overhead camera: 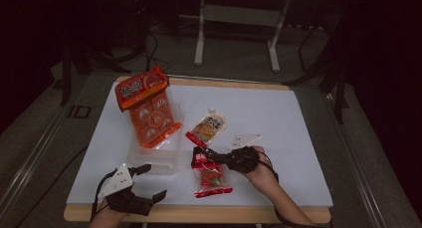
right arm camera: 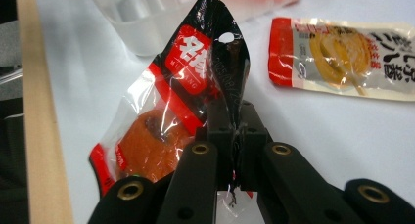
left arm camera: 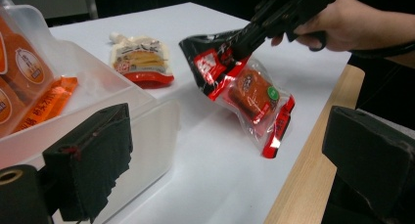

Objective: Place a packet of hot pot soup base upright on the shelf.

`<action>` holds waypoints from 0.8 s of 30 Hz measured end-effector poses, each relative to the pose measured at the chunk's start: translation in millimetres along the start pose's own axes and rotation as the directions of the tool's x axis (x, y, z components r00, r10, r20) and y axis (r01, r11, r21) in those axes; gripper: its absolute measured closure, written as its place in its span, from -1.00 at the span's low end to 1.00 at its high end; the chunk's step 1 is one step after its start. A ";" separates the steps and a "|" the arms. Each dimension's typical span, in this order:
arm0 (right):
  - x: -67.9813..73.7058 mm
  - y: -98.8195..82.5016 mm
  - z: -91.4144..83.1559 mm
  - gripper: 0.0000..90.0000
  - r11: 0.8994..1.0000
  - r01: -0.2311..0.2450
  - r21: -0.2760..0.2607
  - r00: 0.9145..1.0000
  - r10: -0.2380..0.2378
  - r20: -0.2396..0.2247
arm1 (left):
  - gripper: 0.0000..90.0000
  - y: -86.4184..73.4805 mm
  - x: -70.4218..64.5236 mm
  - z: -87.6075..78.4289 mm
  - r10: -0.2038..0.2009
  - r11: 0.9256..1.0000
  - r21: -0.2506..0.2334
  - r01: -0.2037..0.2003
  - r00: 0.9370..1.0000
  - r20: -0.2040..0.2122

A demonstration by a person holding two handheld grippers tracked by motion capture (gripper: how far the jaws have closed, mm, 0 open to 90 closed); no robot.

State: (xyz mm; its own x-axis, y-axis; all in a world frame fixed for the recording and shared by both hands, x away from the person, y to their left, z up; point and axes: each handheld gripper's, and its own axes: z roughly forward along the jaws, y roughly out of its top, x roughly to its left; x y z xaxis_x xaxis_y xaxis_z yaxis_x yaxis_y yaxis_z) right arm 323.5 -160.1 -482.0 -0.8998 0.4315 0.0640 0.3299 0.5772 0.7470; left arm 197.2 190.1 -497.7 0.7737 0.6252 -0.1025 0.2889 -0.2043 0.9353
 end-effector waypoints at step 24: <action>19.1 8.7 -60.7 0.97 0.986 0.002 -0.168 0.999 -0.007 -0.031 | -0.89 21.7 -20.1 10.2 0.076 0.997 0.005 -0.076 0.995 0.071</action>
State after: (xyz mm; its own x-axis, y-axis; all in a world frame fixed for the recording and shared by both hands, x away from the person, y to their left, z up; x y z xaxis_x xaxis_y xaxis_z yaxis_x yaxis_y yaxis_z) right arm 291.9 -188.9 -434.1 -0.9107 0.4055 0.0794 0.2758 0.4535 0.8475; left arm 193.6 165.3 -478.8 0.8314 0.5530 -0.0552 0.2321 -0.2553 0.9386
